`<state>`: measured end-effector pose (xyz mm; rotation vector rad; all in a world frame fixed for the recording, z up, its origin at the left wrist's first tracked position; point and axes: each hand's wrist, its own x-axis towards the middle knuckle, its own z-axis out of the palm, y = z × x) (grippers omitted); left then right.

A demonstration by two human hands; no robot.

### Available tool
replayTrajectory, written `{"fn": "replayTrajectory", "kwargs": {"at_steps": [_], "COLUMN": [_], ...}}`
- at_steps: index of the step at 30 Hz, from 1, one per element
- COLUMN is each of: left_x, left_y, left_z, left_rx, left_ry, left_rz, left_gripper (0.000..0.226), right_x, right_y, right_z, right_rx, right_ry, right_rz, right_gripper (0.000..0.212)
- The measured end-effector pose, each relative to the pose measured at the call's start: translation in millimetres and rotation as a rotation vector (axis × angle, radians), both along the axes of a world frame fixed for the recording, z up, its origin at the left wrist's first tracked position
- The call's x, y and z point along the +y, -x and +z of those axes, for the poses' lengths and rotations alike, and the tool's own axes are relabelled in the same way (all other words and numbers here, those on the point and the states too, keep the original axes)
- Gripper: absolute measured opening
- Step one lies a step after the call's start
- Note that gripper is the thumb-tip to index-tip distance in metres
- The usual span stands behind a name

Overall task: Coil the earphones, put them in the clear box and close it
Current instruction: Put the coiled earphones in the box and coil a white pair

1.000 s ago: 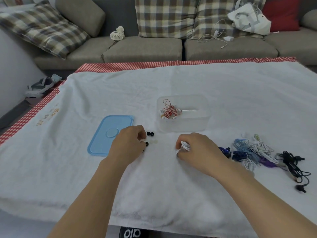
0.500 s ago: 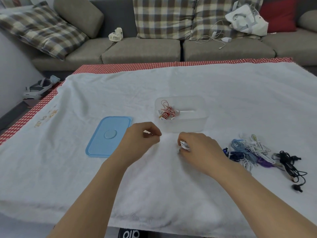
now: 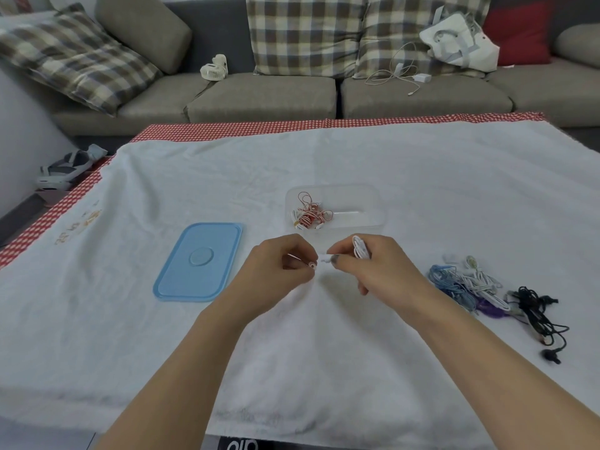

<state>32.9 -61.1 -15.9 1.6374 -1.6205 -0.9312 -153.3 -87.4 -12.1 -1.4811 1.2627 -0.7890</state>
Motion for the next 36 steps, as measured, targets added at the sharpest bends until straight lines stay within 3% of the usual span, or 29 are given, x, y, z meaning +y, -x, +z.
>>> {"fn": "replayTrajectory", "kwargs": {"at_steps": [16, 22, 36], "left_x": [2.1, 4.9, 10.2], "left_y": [3.8, 3.6, 7.6], "left_z": [3.8, 7.6, 16.7], "left_rx": [0.104, 0.055, 0.096], "left_ry": [0.058, 0.126, 0.200], "left_rz": [-0.026, -0.065, -0.091], "left_gripper": [0.020, 0.025, 0.011], "right_x": [4.7, 3.0, 0.3], "right_y": [-3.4, -2.1, 2.4], "right_z": [3.8, 6.2, 14.4], "right_rx": [0.013, -0.017, -0.274], "right_ry": [-0.011, -0.042, -0.274], "right_rz": [0.004, -0.020, -0.021], "right_gripper": [0.010, 0.012, 0.009]}}
